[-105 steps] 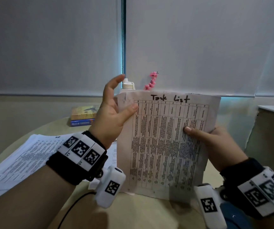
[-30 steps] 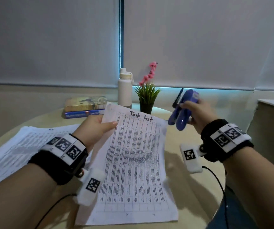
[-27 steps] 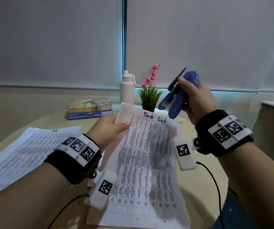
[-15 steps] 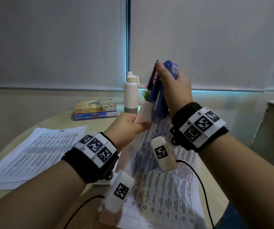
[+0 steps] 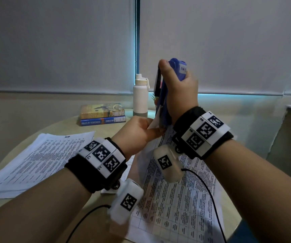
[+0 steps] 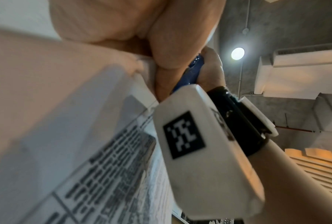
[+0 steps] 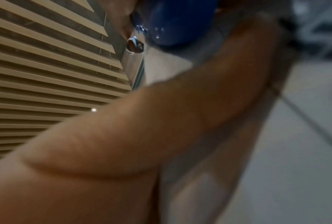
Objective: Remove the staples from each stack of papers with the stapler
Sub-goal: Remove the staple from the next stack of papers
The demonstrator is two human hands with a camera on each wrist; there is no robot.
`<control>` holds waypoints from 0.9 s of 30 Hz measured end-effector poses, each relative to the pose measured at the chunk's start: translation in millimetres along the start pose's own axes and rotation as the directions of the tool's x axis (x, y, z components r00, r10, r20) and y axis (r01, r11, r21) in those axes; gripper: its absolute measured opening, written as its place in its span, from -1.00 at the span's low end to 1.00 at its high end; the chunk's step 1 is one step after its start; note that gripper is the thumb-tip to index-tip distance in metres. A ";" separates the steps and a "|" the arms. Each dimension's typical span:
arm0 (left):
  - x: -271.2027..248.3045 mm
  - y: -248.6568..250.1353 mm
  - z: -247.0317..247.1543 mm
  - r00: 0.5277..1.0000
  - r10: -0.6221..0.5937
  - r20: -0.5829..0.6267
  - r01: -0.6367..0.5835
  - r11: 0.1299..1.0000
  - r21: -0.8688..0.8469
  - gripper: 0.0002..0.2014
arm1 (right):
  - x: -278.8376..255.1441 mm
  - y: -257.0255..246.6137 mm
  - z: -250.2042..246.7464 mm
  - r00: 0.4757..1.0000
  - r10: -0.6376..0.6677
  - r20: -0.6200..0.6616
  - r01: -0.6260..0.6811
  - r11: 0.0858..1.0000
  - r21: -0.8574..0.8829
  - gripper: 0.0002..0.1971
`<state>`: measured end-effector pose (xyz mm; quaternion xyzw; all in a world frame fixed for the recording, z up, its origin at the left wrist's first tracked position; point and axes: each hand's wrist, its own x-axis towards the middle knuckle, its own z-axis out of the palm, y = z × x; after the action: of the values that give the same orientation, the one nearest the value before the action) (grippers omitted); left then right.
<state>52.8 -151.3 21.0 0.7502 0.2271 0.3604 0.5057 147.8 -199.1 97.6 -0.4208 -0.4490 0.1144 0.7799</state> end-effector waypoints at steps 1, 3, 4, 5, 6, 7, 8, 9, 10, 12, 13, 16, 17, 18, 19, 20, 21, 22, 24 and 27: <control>-0.8 0.8 1.1 1.000 0.007 0.005 -0.007 1.000 0.000 -0.69 | -0.5 -0.2 -0.4 1.000 -0.030 -0.009 0.030 0.999 -0.011 -0.65; -1.3 1.7 1.6 0.999 0.029 0.014 -0.029 1.000 0.007 -0.61 | -1.4 -1.5 -1.0 0.998 -0.064 -0.003 0.064 0.998 -0.020 -0.64; -1.4 2.2 1.1 0.999 0.039 0.022 -0.039 0.999 0.024 -0.60 | -0.7 -1.5 -1.3 0.998 -0.066 0.004 0.066 0.998 -0.017 -0.64; -1.5 1.6 0.0 0.999 0.044 0.032 -0.045 0.998 0.048 -0.64 | -0.2 -2.1 -1.5 0.998 -0.062 0.011 0.062 0.998 -0.013 -0.66; -2.4 1.3 -1.3 0.998 0.046 0.047 -0.050 0.996 0.072 -0.71 | 0.7 -2.2 -2.3 0.999 -0.052 0.012 0.052 0.999 -0.013 -0.67; -3.6 0.7 -2.4 0.997 0.046 0.063 -0.051 0.995 0.086 -0.80 | 1.5 -2.3 -3.1 0.999 -0.036 0.010 0.036 0.999 -0.010 -0.68; -4.6 -0.5 -4.0 0.996 0.046 0.078 -0.052 0.995 0.085 -0.89 | 2.4 -2.8 -4.7 1.000 -0.016 0.007 0.016 1.000 0.000 -0.70; -5.4 -1.9 -5.4 0.995 0.044 0.084 -0.051 0.996 0.078 -0.96 | 3.7 -3.1 -7.0 1.000 0.006 0.003 -0.006 1.000 0.017 -0.74; -6.1 -3.1 -6.8 0.996 0.038 0.075 -0.044 0.996 0.072 -0.94 | 5.8 -3.1 -10.4 1.000 0.031 0.002 -0.031 0.999 0.037 -0.78; -7.5 -4.7 -9.6 0.998 0.022 0.051 -0.025 0.998 0.064 -0.88 | 12.1 -1.4 -18.2 0.996 0.081 -0.024 -0.079 0.995 0.064 -0.77; -8.0 -6.1 -11.3 0.999 0.008 0.038 -0.010 0.998 0.062 -0.87 | 16.3 -0.3 -23.7 0.994 0.097 -0.058 -0.092 0.992 0.082 -0.71; -9.8 -13.0 -19.7 0.997 -0.076 0.002 0.076 0.997 0.029 -0.87 | 29.2 4.1 -50.7 0.980 0.131 -0.151 -0.099 0.974 0.202 -0.59; -10.6 -16.2 -24.2 0.994 -0.110 -0.024 0.111 0.994 0.014 -0.89 | 33.7 7.5 -63.9 0.979 0.136 -0.151 -0.102 0.971 0.215 -0.61; -11.0 -20.5 -30.0 0.989 -0.134 -0.059 0.134 0.991 0.006 -0.90 | 36.9 11.6 -76.5 0.978 0.149 -0.146 -0.120 0.974 0.194 -0.62; -11.3 -24.6 -36.2 0.984 -0.148 -0.097 0.149 0.989 0.005 -0.91 | 39.9 17.8 -90.9 0.975 0.184 -0.126 -0.164 0.975 0.152 -0.64; -11.9 -29.1 -43.4 0.979 -0.155 -0.133 0.157 0.988 0.008 -0.92 | 42.3 24.1 -103.9 0.963 0.254 -0.087 -0.245 0.964 0.103 -0.68; -13.1 -32.6 -50.3 0.973 -0.159 -0.167 0.164 0.986 0.011 -0.92 | 44.2 33.0 -117.6 0.935 0.353 -0.038 -0.352 0.936 0.019 -0.74; -14.7 -36.4 -58.5 0.967 -0.160 -0.197 0.165 0.986 0.013 -0.92 | 45.3 43.0 -129.9 0.885 0.464 0.015 -0.457 0.877 -0.150 -0.79; -19.7 -42.4 -75.8 0.952 -0.177 -0.250 0.184 0.983 0.003 -0.90 | 45.9 65.1 -154.0 0.783 0.623 -0.004 -0.467 0.583 -0.664 -0.80; -31.0 -48.0 -105.2 0.924 -0.196 -0.328 0.212 0.977 0.014 -0.88 | 44.3 95.1 -180.9 0.763 0.644 -0.055 -0.124 0.062 -0.990 -0.76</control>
<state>-46.9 -92.0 -8.8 0.6651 0.3925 0.4188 0.4776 336.1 -215.6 8.3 -0.8829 -0.4314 0.0998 0.1564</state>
